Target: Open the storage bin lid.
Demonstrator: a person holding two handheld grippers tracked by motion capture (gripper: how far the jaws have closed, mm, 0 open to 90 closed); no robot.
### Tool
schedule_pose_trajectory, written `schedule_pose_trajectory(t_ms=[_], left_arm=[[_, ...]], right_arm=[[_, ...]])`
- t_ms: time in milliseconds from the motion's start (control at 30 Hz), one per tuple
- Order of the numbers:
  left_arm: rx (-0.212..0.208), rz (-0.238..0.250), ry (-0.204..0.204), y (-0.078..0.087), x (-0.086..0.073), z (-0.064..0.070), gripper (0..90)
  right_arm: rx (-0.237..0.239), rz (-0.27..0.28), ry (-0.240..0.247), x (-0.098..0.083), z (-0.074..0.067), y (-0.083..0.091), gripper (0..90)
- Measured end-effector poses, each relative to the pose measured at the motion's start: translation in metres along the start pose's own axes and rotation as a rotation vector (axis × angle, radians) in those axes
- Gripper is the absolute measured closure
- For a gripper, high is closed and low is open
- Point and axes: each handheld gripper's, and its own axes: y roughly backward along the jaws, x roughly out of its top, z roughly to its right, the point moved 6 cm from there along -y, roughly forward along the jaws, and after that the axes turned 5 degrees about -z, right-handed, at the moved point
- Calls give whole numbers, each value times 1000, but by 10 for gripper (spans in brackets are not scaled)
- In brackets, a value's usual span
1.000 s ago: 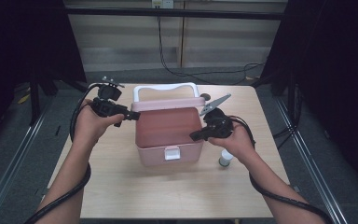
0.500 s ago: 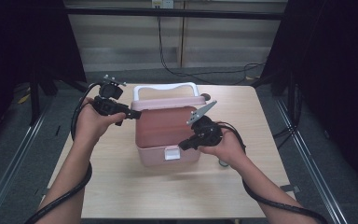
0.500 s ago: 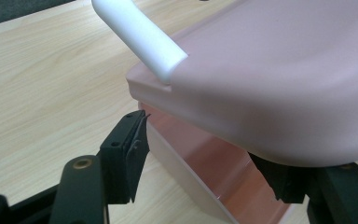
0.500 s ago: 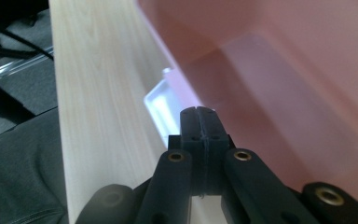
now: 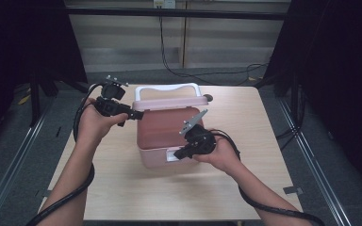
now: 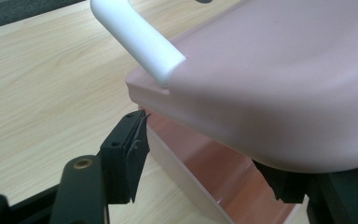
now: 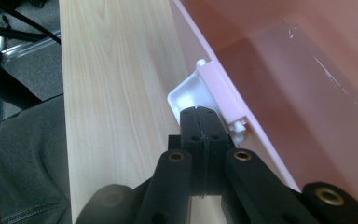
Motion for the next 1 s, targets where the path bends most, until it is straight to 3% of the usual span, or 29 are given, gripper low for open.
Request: schedule_pose_trajectory(t_ms=[433,567,1000], left_arm=[[43,23,2,-5,7,-4,470],[54,28,-20,-6,10,-7,504],[78,40,16,-14,15,-13,630]], right_arm=[[10,1,2,0,1,-1,900],[13,5,4,0,1,-1,900],[20,2,-4,0,1,-1,900]])
